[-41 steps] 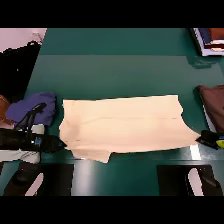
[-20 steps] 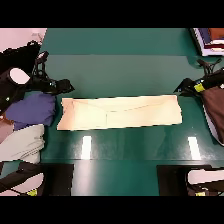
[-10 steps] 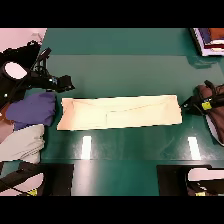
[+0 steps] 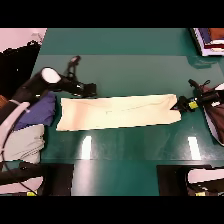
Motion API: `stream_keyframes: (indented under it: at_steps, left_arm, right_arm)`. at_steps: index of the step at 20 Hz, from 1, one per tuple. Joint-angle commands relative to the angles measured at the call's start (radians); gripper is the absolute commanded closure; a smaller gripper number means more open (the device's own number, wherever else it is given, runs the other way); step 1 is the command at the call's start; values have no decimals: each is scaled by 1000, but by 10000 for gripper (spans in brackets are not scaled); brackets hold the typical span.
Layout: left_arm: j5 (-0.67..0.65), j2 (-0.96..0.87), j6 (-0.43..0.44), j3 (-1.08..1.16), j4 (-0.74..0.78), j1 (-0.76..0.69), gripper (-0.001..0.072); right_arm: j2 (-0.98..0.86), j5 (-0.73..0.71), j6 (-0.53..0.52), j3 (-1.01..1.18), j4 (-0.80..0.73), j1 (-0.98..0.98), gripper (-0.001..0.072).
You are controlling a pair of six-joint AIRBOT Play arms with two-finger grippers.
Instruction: Fold the shirts.
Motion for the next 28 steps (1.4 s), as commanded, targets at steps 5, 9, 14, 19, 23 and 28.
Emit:
stream_keyframes:
  at_steps: [5, 9, 14, 19, 23, 28]
  left_arm:
    - [-9, -305, -3, 224, -28, -203, 679]
    - [19, -399, -3, 293, -111, -247, 679]
    - [44, -443, -5, 307, -123, -258, 680]
    - [-66, -425, -1, 346, -111, -192, 680]
    - [-167, -254, 6, 354, 28, -52, 679]
    - [-312, 21, 10, 354, 302, 178, 679]
  right_arm:
    - [246, 73, 23, 172, 269, 63, 695]
    - [296, 68, 100, 313, 330, 214, 695]
    - [296, 6, 128, 422, 344, 421, 695]
    - [294, -68, 128, 444, 344, 533, 694]
    - [254, -130, 128, 445, 345, 660, 694]
    - [112, -322, 109, 445, 344, 932, 693]
